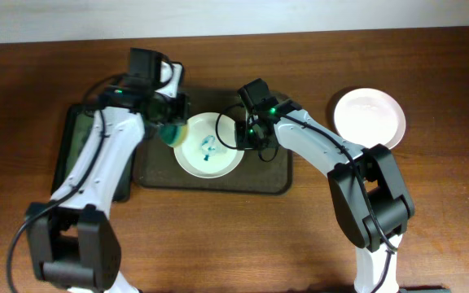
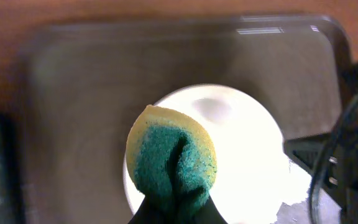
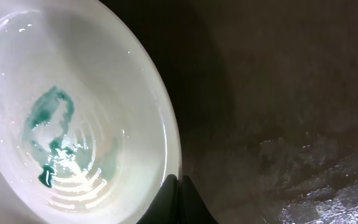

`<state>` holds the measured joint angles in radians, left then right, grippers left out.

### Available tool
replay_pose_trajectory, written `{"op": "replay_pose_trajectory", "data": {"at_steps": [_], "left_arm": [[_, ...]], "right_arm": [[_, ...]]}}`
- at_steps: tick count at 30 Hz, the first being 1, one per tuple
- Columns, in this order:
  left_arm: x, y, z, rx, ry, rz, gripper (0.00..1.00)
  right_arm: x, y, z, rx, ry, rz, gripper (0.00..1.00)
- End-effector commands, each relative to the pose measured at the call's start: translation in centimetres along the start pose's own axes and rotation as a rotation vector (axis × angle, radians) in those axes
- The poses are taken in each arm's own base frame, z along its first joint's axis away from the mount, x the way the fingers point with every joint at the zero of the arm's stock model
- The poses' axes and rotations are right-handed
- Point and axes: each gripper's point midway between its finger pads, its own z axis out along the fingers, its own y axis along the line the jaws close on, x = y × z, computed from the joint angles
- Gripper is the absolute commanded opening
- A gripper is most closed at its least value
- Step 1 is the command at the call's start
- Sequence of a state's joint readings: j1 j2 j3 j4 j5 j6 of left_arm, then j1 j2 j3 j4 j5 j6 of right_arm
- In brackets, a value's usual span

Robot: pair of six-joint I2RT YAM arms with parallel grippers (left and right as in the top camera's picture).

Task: Clean dirty plates on tray and stack at the side
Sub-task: 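Grasp the sponge from the green tray with the left gripper, then scrub the plate held by the right gripper with the left sponge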

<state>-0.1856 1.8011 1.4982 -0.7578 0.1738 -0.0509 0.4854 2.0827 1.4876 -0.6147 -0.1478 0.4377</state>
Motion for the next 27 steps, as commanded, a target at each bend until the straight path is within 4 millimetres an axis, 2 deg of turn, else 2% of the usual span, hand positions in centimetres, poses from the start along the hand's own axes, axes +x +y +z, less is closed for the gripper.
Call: {"op": "replay_pose_trajectory", "data": {"at_steps": [1, 3, 6, 8, 11, 14, 15, 16, 17, 19, 23, 25, 26, 27], "left_arm": [[2.8, -2.2, 4.1, 0.071, 0.103, -0.114, 0.0], [3.3, -2.0, 5.4, 0.062, 0.13, -0.226, 0.0], [3.9, -1.7, 7.1, 0.044, 0.16, -0.405, 0.0], [3.9, -2.7, 8.3, 0.099, 0.168, -0.423, 0.0], [4.2, -2.8, 10.1, 0.106, 0.178, -0.459, 0.0], [4.1, -3.6, 11.1, 0.11, 0.169, -0.436, 0.0], [3.9, -4.2, 11.6, 0.12, 0.158, -0.421, 0.0], [4.1, -4.6, 12.1, 0.123, 0.163, -0.413, 0.0], [4.7, -5.0, 12.7, 0.123, 0.178, -0.405, 0.0], [5.5, -5.4, 14.0, 0.122, 0.202, -0.397, 0.0], [5.6, -5.2, 14.1, 0.107, 0.199, -0.396, 0.0], [5.6, -4.9, 14.2, 0.095, 0.196, -0.395, 0.0], [5.6, -4.9, 14.2, 0.095, 0.196, -0.395, 0.0], [5.6, -4.9, 14.2, 0.096, 0.195, -0.395, 0.0]], "right_arm": [[0.3, 0.1, 0.3, -0.004, 0.009, 0.062, 0.04], [0.2, 0.3, 0.3, -0.012, 0.01, 0.122, 0.04], [-0.4, 1.6, 0.3, -0.08, -0.001, 0.193, 0.04], [-0.5, 1.4, 0.2, -0.083, -0.003, 0.205, 0.04], [-0.8, 0.6, -0.2, -0.129, 0.027, 0.246, 0.04], [-0.5, 0.1, -0.2, -0.117, 0.04, 0.254, 0.04], [-0.5, 0.0, -0.1, -0.106, 0.04, 0.255, 0.09], [-0.5, 0.0, -0.1, -0.106, 0.04, 0.255, 0.2], [-0.5, 0.0, -0.1, -0.106, 0.039, 0.255, 0.25], [-0.4, -0.4, 0.0, -0.086, 0.034, 0.255, 0.3], [0.4, -1.0, 1.8, -0.063, 0.064, 0.259, 0.31], [0.5, -0.6, 2.4, -0.073, 0.062, 0.249, 0.31], [0.4, 0.0, 2.5, -0.081, 0.054, 0.237, 0.29], [0.4, 0.4, 2.6, -0.084, 0.048, 0.226, 0.17]]}}
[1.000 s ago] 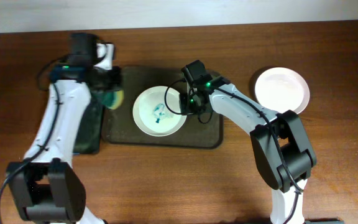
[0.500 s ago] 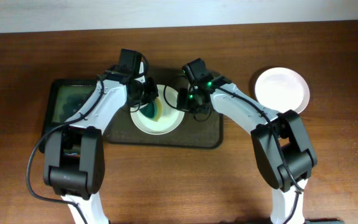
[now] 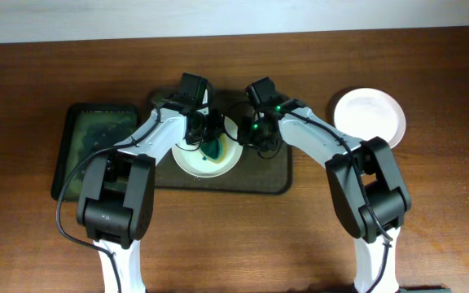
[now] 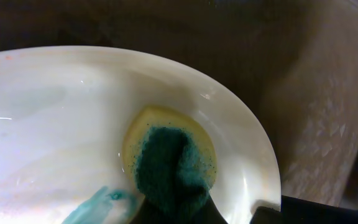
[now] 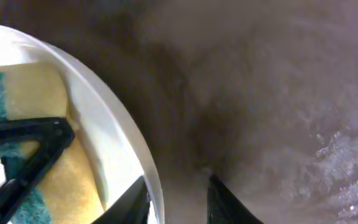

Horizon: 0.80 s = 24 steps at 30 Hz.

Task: Clean dirty plates on tray and stack at the side
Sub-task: 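Scrub the plate held by the right gripper with the left sponge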

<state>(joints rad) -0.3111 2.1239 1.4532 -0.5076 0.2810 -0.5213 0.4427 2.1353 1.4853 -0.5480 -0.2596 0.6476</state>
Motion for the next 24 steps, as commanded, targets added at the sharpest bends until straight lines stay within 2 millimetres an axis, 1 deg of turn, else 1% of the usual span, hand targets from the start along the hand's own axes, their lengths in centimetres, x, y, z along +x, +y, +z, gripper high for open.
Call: {"op": "replay_pose_trajectory", "data": {"at_steps": [1, 3, 4, 5, 7, 8, 10, 12, 15, 16, 17, 18, 21, 23, 24], "left_arm": [[0.3, 0.6, 0.7, -0.022, 0.01, -0.013, 0.0], [0.3, 0.8, 0.7, -0.032, 0.01, -0.003, 0.0], [0.1, 2.6, 0.5, -0.126, -0.011, -0.011, 0.0], [0.0, 4.1, 0.3, -0.191, -0.02, -0.006, 0.0], [-0.2, 6.8, -0.5, -0.285, -0.009, 0.056, 0.0], [-0.4, 8.1, -0.9, -0.337, -0.015, 0.046, 0.0], [-0.7, 9.3, -1.5, -0.369, -0.014, 0.049, 0.0], [-1.2, 9.8, -2.4, -0.407, -0.034, 0.048, 0.0], [-2.1, 9.8, -4.0, -0.445, -0.071, 0.097, 0.0], [-2.0, 9.7, -4.0, -0.443, -0.07, 0.098, 0.0], [-1.7, 9.2, -3.7, -0.424, -0.058, 0.104, 0.0], [-1.0, 8.2, -3.3, -0.376, -0.03, 0.108, 0.0], [2.1, 3.5, -1.9, -0.158, 0.094, 0.117, 0.0], [3.5, 1.5, -1.7, -0.065, 0.15, 0.077, 0.0], [3.8, 0.9, -1.7, -0.04, 0.162, 0.048, 0.0]], "right_arm": [[1.0, 0.5, 1.0, 0.011, 0.01, -0.024, 0.04], [0.6, 0.1, 1.0, 0.025, -0.005, 0.04, 0.04], [0.5, -0.1, 0.9, 0.028, -0.006, 0.082, 0.04], [0.5, -0.2, 0.9, 0.03, -0.008, 0.083, 0.04], [0.4, -0.6, 0.9, 0.055, -0.017, 0.115, 0.04], [0.4, -0.7, 0.9, 0.057, -0.017, 0.131, 0.04], [0.4, -0.7, 0.9, 0.058, -0.017, 0.133, 0.04], [0.4, -0.7, 0.9, 0.058, -0.018, 0.133, 0.04], [0.5, -0.8, 0.9, 0.063, -0.016, 0.142, 0.04], [0.5, -0.8, 0.9, 0.063, -0.016, 0.142, 0.04], [0.5, -0.8, 0.9, 0.065, -0.014, 0.142, 0.04], [0.5, -0.8, 0.9, 0.065, -0.015, 0.145, 0.04], [0.6, -0.8, 0.9, 0.061, -0.013, 0.168, 0.04], [0.6, -0.8, 0.9, 0.061, -0.014, 0.169, 0.04], [0.6, -0.8, 0.9, 0.061, -0.013, 0.169, 0.04]]}}
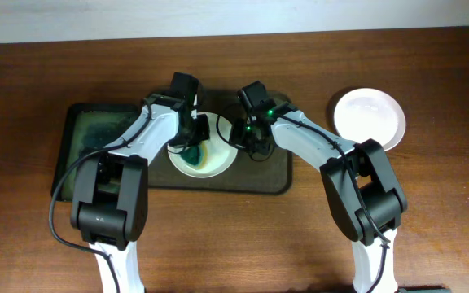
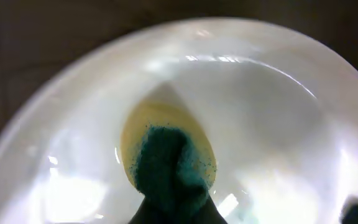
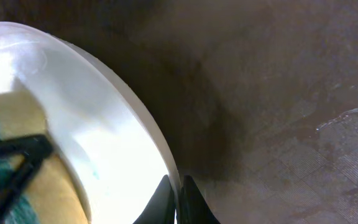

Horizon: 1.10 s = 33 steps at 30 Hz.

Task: Clean dirty plates on tray and stack at the side
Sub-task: 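Scrub the plate held by the right gripper with the left sponge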

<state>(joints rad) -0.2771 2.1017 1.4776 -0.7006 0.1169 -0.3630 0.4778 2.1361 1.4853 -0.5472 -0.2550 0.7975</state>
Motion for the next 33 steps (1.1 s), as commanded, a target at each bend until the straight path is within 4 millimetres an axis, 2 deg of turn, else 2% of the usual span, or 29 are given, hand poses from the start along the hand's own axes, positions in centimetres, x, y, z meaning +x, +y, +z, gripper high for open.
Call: {"op": "replay_pose_trajectory", "data": {"at_steps": [1, 6, 9, 14, 16, 17, 18, 19, 21, 22, 24, 28, 30, 33], "left_arm": [[2.8, -4.4, -0.4, 0.191, 0.115, -0.058, 0.0], [1.6, -5.1, -0.1, 0.224, 0.077, -0.108, 0.0], [1.0, -4.8, 0.8, 0.205, 0.052, -0.139, 0.0], [-1.5, -5.8, 1.2, 0.254, -0.041, -0.146, 0.0], [-1.3, -5.5, 2.0, 0.247, -0.031, -0.153, 0.0], [-0.8, -4.9, 3.1, 0.219, -0.011, -0.159, 0.0], [-0.2, -3.5, 3.7, 0.154, 0.005, -0.175, 0.0], [-0.1, -2.3, 3.8, 0.112, 0.008, -0.189, 0.0], [-0.2, 0.0, 3.4, 0.063, 0.016, -0.174, 0.0], [-0.1, 2.1, 3.1, 0.029, 0.035, -0.214, 0.0], [-0.1, 4.9, 2.8, 0.003, 0.052, -0.248, 0.0], [-1.2, 8.1, 1.2, -0.02, 0.021, -0.25, 0.0], [-2.0, 7.8, 0.2, -0.022, -0.018, -0.234, 0.0], [-2.4, 4.5, 0.3, 0.063, -0.033, -0.182, 0.0]], "right_arm": [[-0.7, -1.8, 0.5, 0.059, -0.028, 0.051, 0.04], [-0.7, -1.8, 0.5, 0.056, -0.024, 0.05, 0.04], [-0.6, -1.7, 0.5, 0.054, -0.022, 0.051, 0.04], [-0.4, -1.5, 0.5, 0.042, -0.008, 0.049, 0.04], [-0.4, -1.5, 0.5, 0.042, -0.008, 0.049, 0.04], [-0.4, -1.5, 0.5, 0.042, -0.008, 0.05, 0.04], [-0.3, -1.6, 0.5, 0.044, -0.006, 0.051, 0.04], [-0.3, -1.6, 0.5, 0.047, -0.004, 0.051, 0.04], [-0.3, -1.7, 0.5, 0.048, -0.004, 0.052, 0.04], [-0.3, -1.7, 0.5, 0.048, -0.004, 0.052, 0.04], [-0.3, -1.7, 0.5, 0.048, -0.004, 0.052, 0.04], [-0.2, -1.7, 0.5, 0.051, -0.001, 0.053, 0.04], [-0.1, -1.8, 0.5, 0.053, 0.001, 0.054, 0.04], [-0.1, -1.8, 0.5, 0.055, 0.004, 0.05, 0.04]]}}
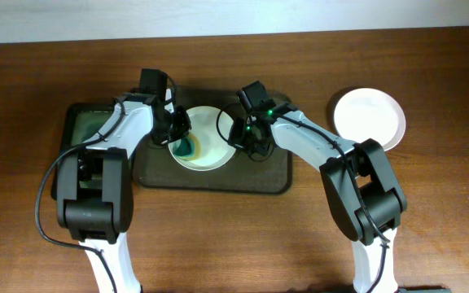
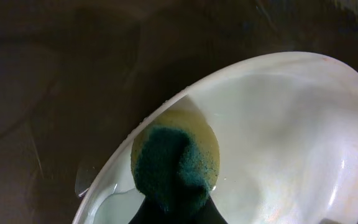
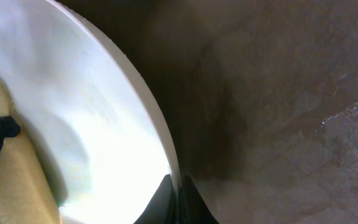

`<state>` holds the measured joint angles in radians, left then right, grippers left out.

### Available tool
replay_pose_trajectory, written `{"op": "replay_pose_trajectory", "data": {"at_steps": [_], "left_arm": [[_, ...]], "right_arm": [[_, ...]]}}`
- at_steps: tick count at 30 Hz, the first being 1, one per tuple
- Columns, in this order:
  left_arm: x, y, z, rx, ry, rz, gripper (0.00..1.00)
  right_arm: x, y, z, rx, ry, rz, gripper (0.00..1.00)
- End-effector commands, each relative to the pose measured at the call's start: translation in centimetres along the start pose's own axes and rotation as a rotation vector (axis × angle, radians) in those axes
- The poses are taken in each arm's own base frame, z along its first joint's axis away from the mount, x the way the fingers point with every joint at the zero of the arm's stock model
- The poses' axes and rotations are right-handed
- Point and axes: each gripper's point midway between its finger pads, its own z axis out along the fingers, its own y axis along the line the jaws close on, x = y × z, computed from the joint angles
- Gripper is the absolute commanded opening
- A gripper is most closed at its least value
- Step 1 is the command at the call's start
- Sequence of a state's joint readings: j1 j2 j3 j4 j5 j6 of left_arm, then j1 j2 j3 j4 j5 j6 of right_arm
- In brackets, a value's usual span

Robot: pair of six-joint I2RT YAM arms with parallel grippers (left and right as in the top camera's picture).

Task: Clean dirty plates on tray and stack at the side
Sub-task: 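Scrub the plate held by the right gripper with the left sponge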

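A white plate [image 1: 206, 134] lies on the dark tray [image 1: 259, 175], tilted, with a green smear near its left side. My left gripper [image 1: 177, 138] is shut on a yellow and green sponge [image 2: 176, 155] that presses on the plate's left rim [image 2: 123, 155]. My right gripper [image 1: 238, 137] is shut on the plate's right rim [image 3: 160, 137], one finger on each side of it. The sponge also shows at the left edge of the right wrist view, on the plate's [image 3: 92, 112] inner face. A clean white plate [image 1: 369, 116] lies on the table at the right.
A second dark tray [image 1: 84, 146] with a green wet patch stands at the left, beside the main tray. The brown wooden table [image 1: 234, 236] stretches in front. A pale wall edge runs along the back.
The left gripper and sponge have moved from the middle of the plate to its left rim. The right gripper still pinches the right rim; the plate sits slightly further back.
At first the sponge hung above the plate's left edge and a green stain lay in the plate, the right gripper on its rim. Then the sponge was on the plate's right part, then its middle, now its left rim. The stain has shrunk to a small smear.
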<state>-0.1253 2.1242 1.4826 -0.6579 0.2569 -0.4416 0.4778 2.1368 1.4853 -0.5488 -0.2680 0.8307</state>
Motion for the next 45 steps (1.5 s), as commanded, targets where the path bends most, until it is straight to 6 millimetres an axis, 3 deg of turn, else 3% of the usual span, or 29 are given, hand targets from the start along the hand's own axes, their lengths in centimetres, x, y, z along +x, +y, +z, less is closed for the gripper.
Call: {"op": "replay_pose_trajectory", "data": {"at_steps": [1, 4, 6, 10, 12, 14, 16, 19, 23, 25, 29, 35, 37, 40, 42, 45], "left_arm": [[0.2, -1.3, 0.7, 0.008, -0.03, 0.069, 0.0], [1.3, -6.2, 1.2, 0.137, -0.026, 0.152, 0.0], [1.3, -7.1, 1.1, 0.167, -0.032, 0.167, 0.0], [-0.4, -3.7, 1.3, -0.041, -0.123, 0.207, 0.0], [-1.3, 0.1, 0.6, -0.262, -0.167, 0.233, 0.0], [-2.0, 4.0, -1.6, -0.517, -0.193, 0.261, 0.0], [-3.1, 4.5, -4.0, -0.616, -0.216, 0.297, 0.0], [-4.8, 2.0, -7.9, -0.553, -0.308, 0.291, 0.0], [-2.8, -3.3, -5.0, -0.198, -0.205, 0.265, 0.0], [-2.1, -5.7, -4.6, -0.065, -0.174, 0.281, 0.0], [0.3, -7.8, -2.2, 0.01, -0.123, 0.268, 0.0], [1.4, -7.0, 2.2, 0.038, -0.066, 0.137, 0.0], [1.2, -6.8, 2.7, 0.039, -0.071, 0.135, 0.0], [-0.1, -4.7, 2.5, -0.007, -0.095, 0.125, 0.0], [-1.0, -2.0, 1.9, -0.035, -0.087, 0.102, 0.0], [-2.6, 1.4, -0.2, -0.061, -0.1, 0.097, 0.0]], "right_arm": [[-0.3, -1.9, 0.5, 0.062, -0.008, 0.017, 0.04], [-0.3, -2.0, 0.5, 0.065, -0.005, 0.014, 0.04], [-0.2, -2.1, 0.5, 0.068, -0.002, 0.016, 0.04], [-0.1, -2.2, 0.5, 0.074, 0.003, 0.017, 0.04], [0.1, -2.4, 0.4, 0.079, 0.008, 0.016, 0.04], [0.1, -2.4, 0.4, 0.081, 0.009, 0.016, 0.04], [0.1, -2.4, 0.4, 0.081, 0.009, 0.016, 0.04], [0.1, -2.4, 0.4, 0.081, 0.009, 0.016, 0.04], [0.1, -2.4, 0.4, 0.081, 0.01, 0.016, 0.04], [0.1, -2.4, 0.4, 0.081, 0.01, 0.016, 0.04], [0.2, -2.4, 0.4, 0.078, 0.013, 0.017, 0.04], [0.2, -2.3, 0.4, 0.076, 0.015, 0.016, 0.04], [0.2, -2.3, 0.4, 0.076, 0.016, 0.017, 0.04], [0.4, -2.5, 0.4, 0.084, 0.023, 0.019, 0.04], [0.4, -2.6, 0.4, 0.087, 0.025, 0.02, 0.04], [0.4, -2.6, 0.4, 0.087, 0.025, 0.02, 0.04]]}}
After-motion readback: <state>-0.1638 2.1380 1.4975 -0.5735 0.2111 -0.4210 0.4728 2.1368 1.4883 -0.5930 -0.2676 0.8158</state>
